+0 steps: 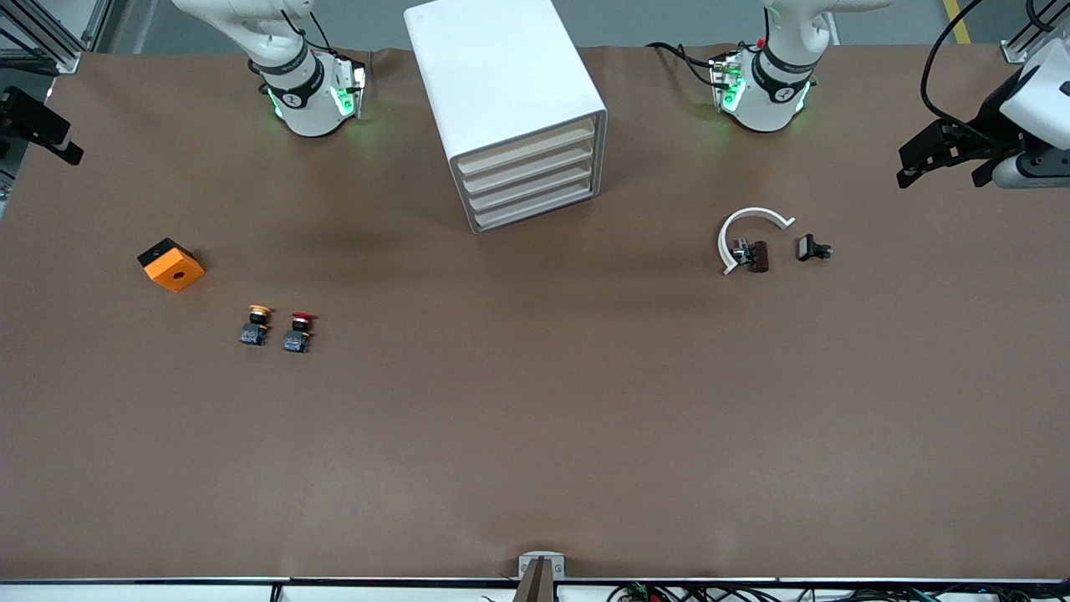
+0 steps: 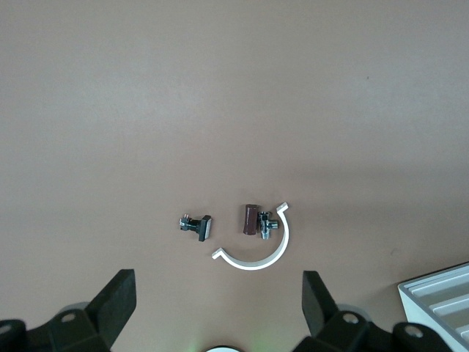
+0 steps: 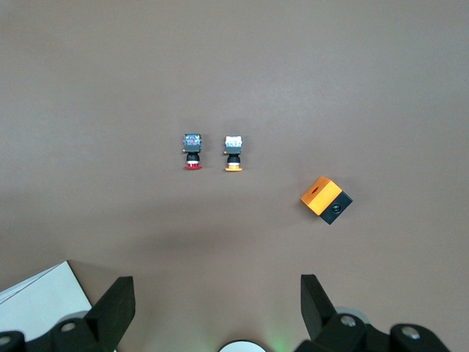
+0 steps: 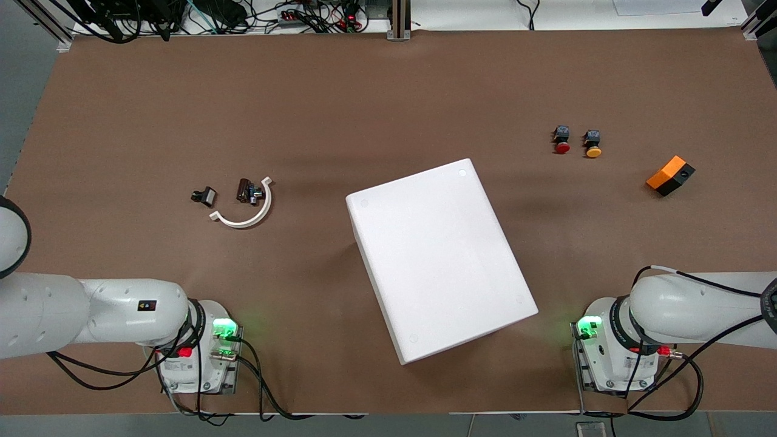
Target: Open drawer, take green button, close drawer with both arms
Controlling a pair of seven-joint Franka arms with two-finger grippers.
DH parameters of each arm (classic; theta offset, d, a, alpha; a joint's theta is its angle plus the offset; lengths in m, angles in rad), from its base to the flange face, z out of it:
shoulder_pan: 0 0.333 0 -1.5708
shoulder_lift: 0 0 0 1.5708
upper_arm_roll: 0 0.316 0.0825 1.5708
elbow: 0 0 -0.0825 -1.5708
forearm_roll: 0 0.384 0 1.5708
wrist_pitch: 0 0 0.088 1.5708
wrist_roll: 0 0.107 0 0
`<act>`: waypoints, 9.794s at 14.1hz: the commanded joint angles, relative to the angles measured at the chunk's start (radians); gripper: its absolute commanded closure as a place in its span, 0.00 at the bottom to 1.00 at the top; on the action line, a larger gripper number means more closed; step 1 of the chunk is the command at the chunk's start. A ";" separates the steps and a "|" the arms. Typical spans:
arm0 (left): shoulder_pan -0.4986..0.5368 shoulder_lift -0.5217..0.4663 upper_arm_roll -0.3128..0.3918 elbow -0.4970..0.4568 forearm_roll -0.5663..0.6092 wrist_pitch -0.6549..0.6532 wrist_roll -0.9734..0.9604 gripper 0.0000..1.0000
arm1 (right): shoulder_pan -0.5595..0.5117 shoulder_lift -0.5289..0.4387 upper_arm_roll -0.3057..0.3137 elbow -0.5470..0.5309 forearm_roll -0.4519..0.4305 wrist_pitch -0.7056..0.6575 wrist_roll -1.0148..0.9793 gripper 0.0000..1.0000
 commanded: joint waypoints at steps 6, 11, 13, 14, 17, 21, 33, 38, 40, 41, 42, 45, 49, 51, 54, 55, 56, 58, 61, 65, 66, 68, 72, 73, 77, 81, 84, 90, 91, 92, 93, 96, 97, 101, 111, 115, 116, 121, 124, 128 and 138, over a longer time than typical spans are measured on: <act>0.012 0.022 -0.005 0.036 -0.006 -0.021 -0.005 0.00 | -0.005 -0.025 0.014 -0.020 -0.013 0.016 0.009 0.00; 0.009 0.085 -0.004 0.032 -0.004 -0.023 -0.025 0.00 | -0.007 -0.027 0.012 -0.022 -0.016 0.014 0.011 0.00; 0.011 0.126 -0.002 0.029 -0.004 -0.021 -0.025 0.00 | -0.007 -0.027 0.012 -0.022 -0.028 0.012 0.011 0.00; 0.011 0.157 -0.002 0.029 -0.004 -0.020 -0.026 0.00 | -0.007 -0.027 0.012 -0.022 -0.030 0.011 0.011 0.00; 0.003 0.237 -0.007 0.003 -0.019 0.006 -0.087 0.00 | -0.007 -0.027 0.012 -0.023 -0.030 0.011 0.011 0.00; -0.017 0.373 -0.027 0.001 -0.073 0.077 -0.193 0.00 | -0.008 -0.027 0.008 -0.023 -0.033 0.011 0.005 0.00; -0.221 0.692 -0.079 0.147 -0.085 0.138 -1.088 0.00 | -0.005 -0.025 0.011 -0.023 -0.033 0.008 0.005 0.00; -0.223 0.829 -0.182 0.286 -0.156 0.014 -1.446 0.00 | -0.005 -0.024 0.011 -0.023 -0.033 0.009 0.005 0.00; -0.223 0.860 -0.211 0.300 -0.197 -0.042 -1.555 0.00 | -0.005 -0.024 0.011 -0.023 -0.033 0.009 0.005 0.00; -0.223 0.869 -0.231 0.300 -0.213 -0.082 -1.600 0.00 | -0.005 -0.024 0.011 -0.023 -0.033 0.009 0.005 0.00; -0.224 0.883 -0.242 0.300 -0.232 -0.118 -1.646 0.00 | -0.005 -0.024 0.011 -0.023 -0.033 0.011 0.005 0.00; -0.229 0.936 -0.248 0.300 -0.338 -0.188 -1.790 0.00 | -0.005 -0.024 0.011 -0.023 -0.033 0.011 0.005 0.00; -0.252 1.013 -0.257 0.306 -0.438 -0.188 -1.955 0.00 | -0.005 -0.024 0.011 -0.023 -0.033 0.008 0.005 0.00; -0.265 1.056 -0.257 0.320 -0.467 -0.188 -2.026 0.00 | -0.005 -0.024 0.011 -0.023 -0.033 0.009 0.005 0.00; -0.296 1.084 -0.256 0.322 -0.472 -0.188 -2.089 0.00 | -0.005 -0.024 0.011 -0.025 -0.033 0.008 0.005 0.00; -0.308 1.091 -0.257 0.320 -0.473 -0.190 -2.092 0.00 | -0.005 -0.024 0.011 -0.025 -0.033 0.008 0.005 0.00; -0.318 1.093 -0.257 0.319 -0.483 -0.196 -2.092 0.00 | -0.005 -0.024 0.011 -0.025 -0.033 0.008 0.005 0.00; -0.327 1.108 -0.256 0.320 -0.536 -0.211 -2.095 0.00 | -0.005 -0.024 0.011 -0.025 -0.033 0.006 0.005 0.00; -0.341 1.133 -0.256 0.320 -0.567 -0.250 -2.120 0.00 | -0.005 -0.024 0.011 -0.025 -0.033 0.005 0.005 0.00; -0.370 1.153 -0.254 0.322 -0.569 -0.248 -2.122 0.09 | -0.007 -0.022 0.011 -0.023 -0.033 0.003 0.005 0.00; -0.376 1.159 -0.254 0.322 -0.576 -0.248 -2.123 0.22 | -0.007 -0.024 0.011 -0.023 -0.033 0.003 0.005 0.00; -0.387 1.164 -0.252 0.322 -0.578 -0.250 -2.123 0.42 | -0.005 -0.024 0.011 -0.023 -0.033 0.003 0.005 0.00; -0.396 1.165 -0.251 0.320 -0.585 -0.250 -2.123 0.46 | -0.007 -0.022 0.011 -0.023 -0.033 0.005 0.006 0.00; -0.405 1.165 -0.249 0.320 -0.585 -0.250 -2.123 0.46 | -0.007 -0.022 0.011 -0.023 -0.033 0.005 0.006 0.00; -0.434 1.176 -0.249 0.319 -0.585 -0.251 -2.122 0.46 | -0.007 -0.022 0.011 -0.023 -0.033 0.003 0.006 0.00; -0.457 1.185 -0.249 0.316 -0.585 -0.251 -2.123 0.60 | -0.007 -0.022 0.011 -0.022 -0.033 0.003 0.006 0.00; -0.482 1.191 -0.249 0.317 -0.585 -0.251 -2.122 0.77 | -0.007 -0.021 0.011 -0.016 -0.033 0.005 0.012 0.00; -0.480 1.190 -0.249 0.319 -0.581 -0.250 -2.120 0.90 | -0.005 -0.017 0.011 -0.010 -0.031 0.002 0.017 0.00; -0.477 1.188 -0.249 0.319 -0.579 -0.251 -2.120 0.90 | -0.007 -0.016 0.011 -0.005 -0.031 0.002 0.017 0.00; -0.473 1.187 -0.248 0.320 -0.576 -0.250 -2.120 0.90 | -0.007 -0.014 0.011 -0.002 -0.031 0.002 0.019 0.00; -0.471 1.185 -0.246 0.320 -0.572 -0.250 -2.120 0.90 | -0.005 -0.014 0.011 0.001 -0.031 0.002 0.017 0.00; -0.454 1.181 -0.242 0.326 -0.570 -0.251 -2.120 0.90 | -0.010 -0.011 0.008 0.007 -0.031 0.003 0.016 0.00; -0.448 1.179 -0.242 0.329 -0.569 -0.251 -2.120 0.90 | -0.008 -0.011 0.008 0.007 -0.031 0.002 0.017 0.00; -0.436 1.177 -0.210 0.381 -0.569 -0.250 -2.120 0.90 | -0.014 -0.001 0.005 0.009 -0.020 0.003 0.019 0.00; -0.405 1.174 -0.139 0.438 -0.569 -0.247 -2.120 0.89 | -0.008 0.136 0.006 0.036 -0.034 0.032 0.003 0.00; -0.373 1.162 -0.140 0.441 -0.569 -0.248 -2.120 0.89 | -0.010 0.206 0.008 0.056 -0.036 0.043 -0.001 0.00; -0.365 1.156 -0.139 0.441 -0.569 -0.248 -2.121 0.88 | -0.008 0.237 0.008 0.058 -0.040 0.043 -0.001 0.00; -0.338 1.154 -0.142 0.458 -0.570 -0.247 -2.122 0.86 | 0.013 0.268 0.009 0.073 -0.048 0.045 0.020 0.00; -0.336 1.154 -0.140 0.461 -0.572 -0.247 -2.120 0.84 | 0.070 0.266 0.011 0.053 -0.036 0.031 0.210 0.00; -0.338 1.156 -0.140 0.461 -0.572 -0.247 -2.120 0.56 | 0.191 0.265 0.012 0.029 0.025 0.034 0.384 0.00; -0.321 1.154 -0.144 0.473 -0.573 -0.231 -2.099 0.00 | 0.617 0.265 0.011 -0.089 0.124 0.293 0.977 0.00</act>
